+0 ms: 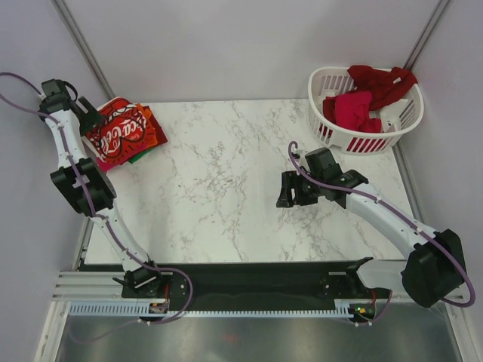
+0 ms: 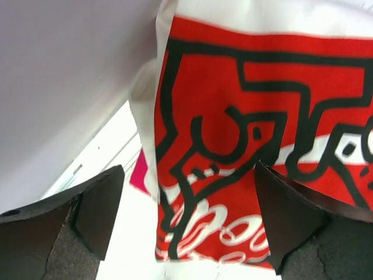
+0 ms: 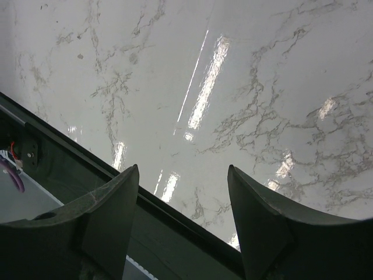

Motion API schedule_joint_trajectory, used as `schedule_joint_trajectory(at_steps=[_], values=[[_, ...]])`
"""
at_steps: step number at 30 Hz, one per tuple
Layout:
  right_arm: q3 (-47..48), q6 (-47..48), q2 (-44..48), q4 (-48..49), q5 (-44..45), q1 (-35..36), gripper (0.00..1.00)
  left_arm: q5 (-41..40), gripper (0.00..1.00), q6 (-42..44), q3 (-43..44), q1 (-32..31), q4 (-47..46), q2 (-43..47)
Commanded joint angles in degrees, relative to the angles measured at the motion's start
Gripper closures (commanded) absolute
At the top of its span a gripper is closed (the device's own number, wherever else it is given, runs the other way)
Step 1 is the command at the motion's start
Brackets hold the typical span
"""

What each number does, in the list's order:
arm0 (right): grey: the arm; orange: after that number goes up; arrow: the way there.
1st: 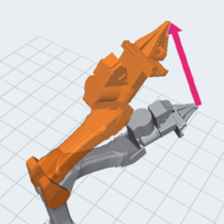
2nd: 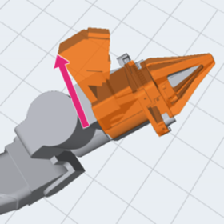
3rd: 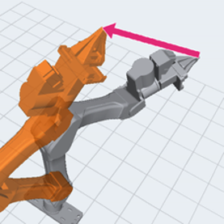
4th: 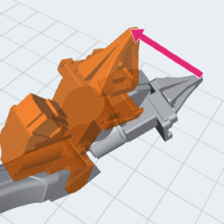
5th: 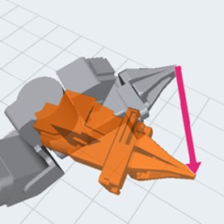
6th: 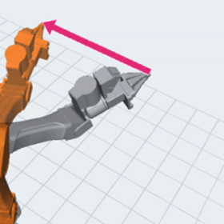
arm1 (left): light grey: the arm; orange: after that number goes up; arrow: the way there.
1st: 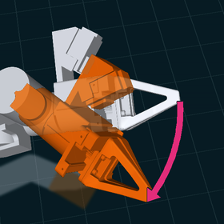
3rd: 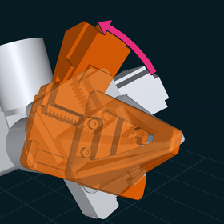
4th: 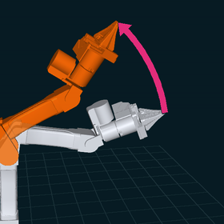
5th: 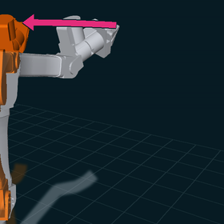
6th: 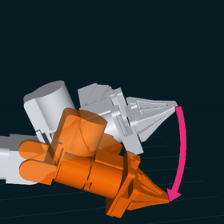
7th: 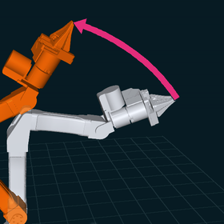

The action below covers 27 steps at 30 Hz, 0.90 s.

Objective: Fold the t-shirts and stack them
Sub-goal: Neatly place the folded tshirt to the corner

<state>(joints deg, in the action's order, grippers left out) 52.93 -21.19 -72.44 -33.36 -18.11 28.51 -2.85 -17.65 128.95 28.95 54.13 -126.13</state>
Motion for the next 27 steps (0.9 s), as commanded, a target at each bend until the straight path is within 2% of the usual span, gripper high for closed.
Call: schedule_joint_trajectory(at_steps=[1,4,11,14,17,18,20,21,23,27], values=[[-0.2,0.4,2.2,1.6,-0.3,0.5,0.29,-5.8,0.00,-10.1,-1.5,7.3,4.8,7.8],[-0.1,0.4,2.3,1.6,-0.3,0.7,0.29,-7.1,0.00,-11.5,-2.0,7.3,4.7,11.2],[0.2,0.4,2.0,1.6,0.3,0.9,0.29,-0.9,0.00,-12.8,-3.9,5.3,4.6,20.3],[0.3,0.6,2.0,1.5,1.0,1.0,0.29,-3.0,0.00,-11.6,-7.3,0.9,3.5,25.5],[0.3,0.7,2.1,1.4,1.1,1.0,0.29,-8.2,0.00,-9.3,-11.8,-7.0,1.8,31.2],[0.3,0.9,2.2,1.4,1.1,1.1,0.29,-9.3,0.00,-8.0,-13.2,-11.5,1.2,32.8],[0.2,0.9,2.7,1.5,1.1,1.4,0.29,-9.9,0.00,-6.1,-19.1,-15.7,-2.5,37.1],[0.1,0.9,2.9,1.6,1.2,1.3,0.29,-9.5,0.00,-4.3,-21.3,-18.9,-4.2,38.2],[-0.1,0.8,3.2,1.6,1.4,1.4,0.29,-8.6,0.00,-2.1,-27.0,-21.4,-8.3,40.4],[-0.3,0.5,3.8,1.1,1.0,1.5,0.28,-0.6,0.04,-2.2,-30.9,-23.1,-10.6,41.6]])
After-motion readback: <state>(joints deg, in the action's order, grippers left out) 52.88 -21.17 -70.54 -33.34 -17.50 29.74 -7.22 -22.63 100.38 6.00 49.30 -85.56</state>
